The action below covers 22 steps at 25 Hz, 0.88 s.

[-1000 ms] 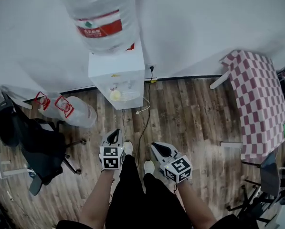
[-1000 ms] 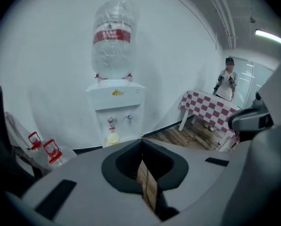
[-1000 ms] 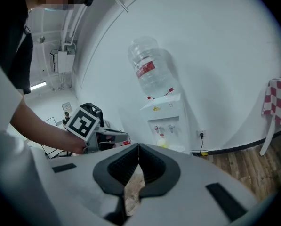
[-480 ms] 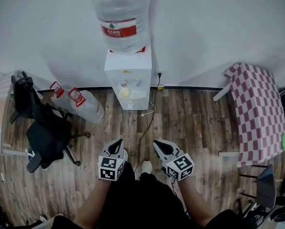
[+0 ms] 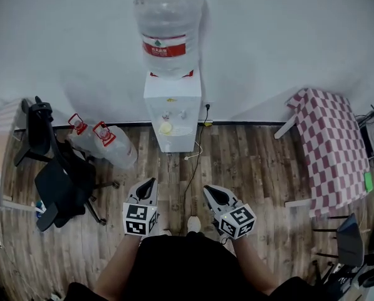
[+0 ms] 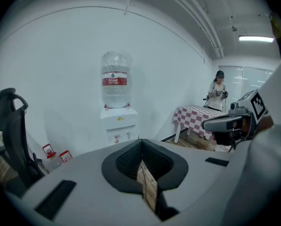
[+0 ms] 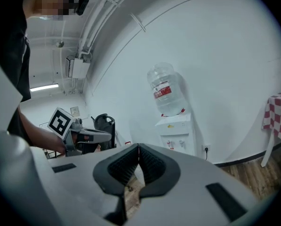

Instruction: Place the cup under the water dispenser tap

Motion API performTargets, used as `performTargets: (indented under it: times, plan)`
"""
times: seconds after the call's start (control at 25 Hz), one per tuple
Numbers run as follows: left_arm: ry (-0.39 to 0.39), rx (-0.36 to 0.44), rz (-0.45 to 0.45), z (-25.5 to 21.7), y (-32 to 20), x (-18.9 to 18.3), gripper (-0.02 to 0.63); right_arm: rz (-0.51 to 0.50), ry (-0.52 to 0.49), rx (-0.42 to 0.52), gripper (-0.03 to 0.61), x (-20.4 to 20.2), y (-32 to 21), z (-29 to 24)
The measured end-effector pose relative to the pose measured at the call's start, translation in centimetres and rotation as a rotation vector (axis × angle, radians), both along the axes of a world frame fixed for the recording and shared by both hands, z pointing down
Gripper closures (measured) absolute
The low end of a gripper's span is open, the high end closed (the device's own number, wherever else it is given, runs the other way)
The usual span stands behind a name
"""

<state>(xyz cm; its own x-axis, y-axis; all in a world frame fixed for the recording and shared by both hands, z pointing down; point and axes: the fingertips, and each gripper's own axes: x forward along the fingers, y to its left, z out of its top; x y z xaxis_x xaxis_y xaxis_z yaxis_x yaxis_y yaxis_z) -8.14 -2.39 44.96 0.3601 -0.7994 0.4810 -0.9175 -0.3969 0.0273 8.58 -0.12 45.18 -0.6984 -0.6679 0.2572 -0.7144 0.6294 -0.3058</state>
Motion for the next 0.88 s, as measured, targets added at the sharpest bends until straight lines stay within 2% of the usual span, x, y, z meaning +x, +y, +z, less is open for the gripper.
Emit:
performTargets:
  times: [0.32, 0.48, 0.68, 0.88]
  plan:
    - [0.005, 0.012, 0.021, -0.7, 4.1, -6.5, 0.6, 0.06, 0.026, 0.019, 0.557, -4.1, 2.9, -2.5]
    - [0.065, -0.009, 0.034, -0.3, 5.9, -8.9, 0.6, 0.115, -0.005, 0.013, 0.557, -5.8, 5.1, -3.4]
    - [0.093, 0.014, 0.061, -0.9, 6.5, -10.1, 0.6, 0.163, -0.024, -0.003, 0.557, -7.5, 8.1, -3.3]
    - [0.098, 0.06, 0.075, -2.5, 6.5, -10.0, 0.6, 0.168, 0.008, 0.016, 0.557, -7.4, 9.2, -3.6]
